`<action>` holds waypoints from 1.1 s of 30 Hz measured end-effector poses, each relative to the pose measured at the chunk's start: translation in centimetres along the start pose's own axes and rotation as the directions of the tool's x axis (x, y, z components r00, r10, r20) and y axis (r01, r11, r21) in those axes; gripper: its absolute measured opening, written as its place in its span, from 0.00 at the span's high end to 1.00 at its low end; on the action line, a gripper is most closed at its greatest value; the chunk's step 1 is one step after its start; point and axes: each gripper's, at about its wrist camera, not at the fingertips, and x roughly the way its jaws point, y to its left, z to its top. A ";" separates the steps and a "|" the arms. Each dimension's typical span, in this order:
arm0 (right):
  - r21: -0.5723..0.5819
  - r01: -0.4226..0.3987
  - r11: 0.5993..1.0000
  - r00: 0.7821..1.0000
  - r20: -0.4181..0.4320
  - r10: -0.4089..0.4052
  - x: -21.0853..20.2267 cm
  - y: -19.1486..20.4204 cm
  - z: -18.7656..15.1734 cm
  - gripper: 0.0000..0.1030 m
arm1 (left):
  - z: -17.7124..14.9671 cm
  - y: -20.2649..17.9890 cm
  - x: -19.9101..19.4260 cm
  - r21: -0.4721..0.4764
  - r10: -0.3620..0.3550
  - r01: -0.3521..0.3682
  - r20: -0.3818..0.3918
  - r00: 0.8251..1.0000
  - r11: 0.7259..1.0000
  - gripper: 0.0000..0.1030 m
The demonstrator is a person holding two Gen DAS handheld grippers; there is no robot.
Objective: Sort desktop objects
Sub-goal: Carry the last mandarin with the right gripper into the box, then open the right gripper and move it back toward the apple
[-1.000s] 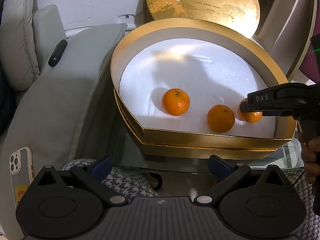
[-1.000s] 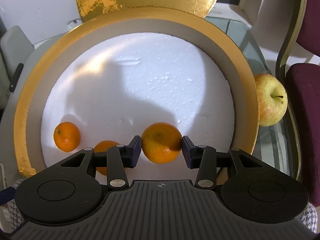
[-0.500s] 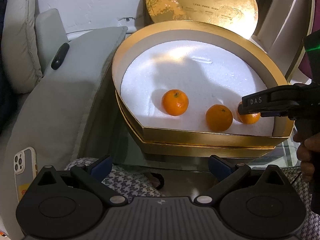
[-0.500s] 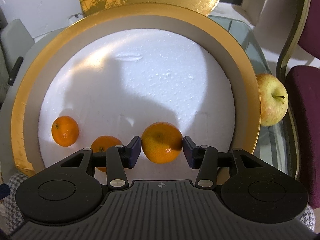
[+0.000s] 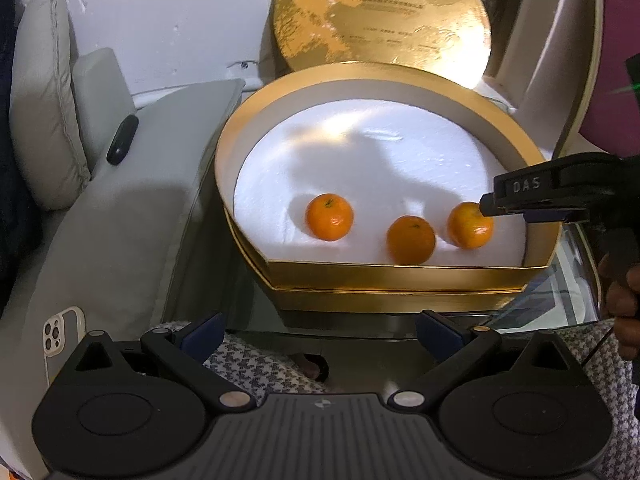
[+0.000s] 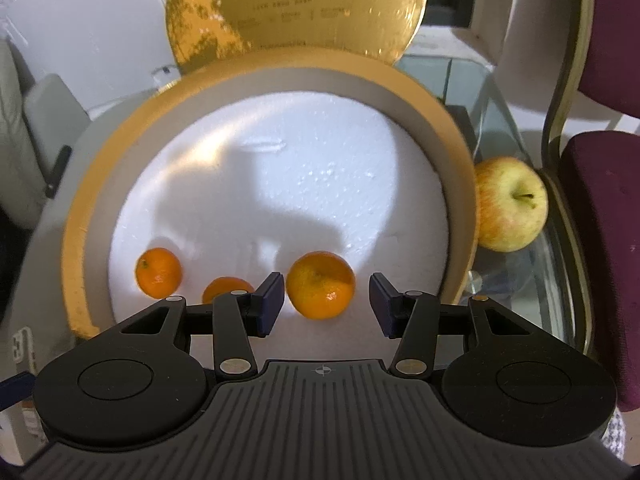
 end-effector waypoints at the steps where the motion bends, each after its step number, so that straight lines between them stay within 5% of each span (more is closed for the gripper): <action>1: 0.002 -0.005 1.000 1.000 0.012 0.005 -0.6 -0.2 -0.1 0.48 | 0.0 -0.2 -0.2 0.005 0.000 0.000 0.004 1.000 1.000 0.01; 17: 0.043 -0.063 0.997 0.985 0.162 0.056 -9.7 -4.2 -4.4 0.47 | -0.7 -4.6 -3.5 0.117 -0.010 0.002 0.071 0.997 0.993 0.01; 33: 0.085 -0.086 0.993 0.980 0.184 0.070 -11.0 -5.5 -8.7 0.46 | -1.6 -7.7 -3.8 0.221 -0.010 -0.006 0.070 0.997 0.975 0.01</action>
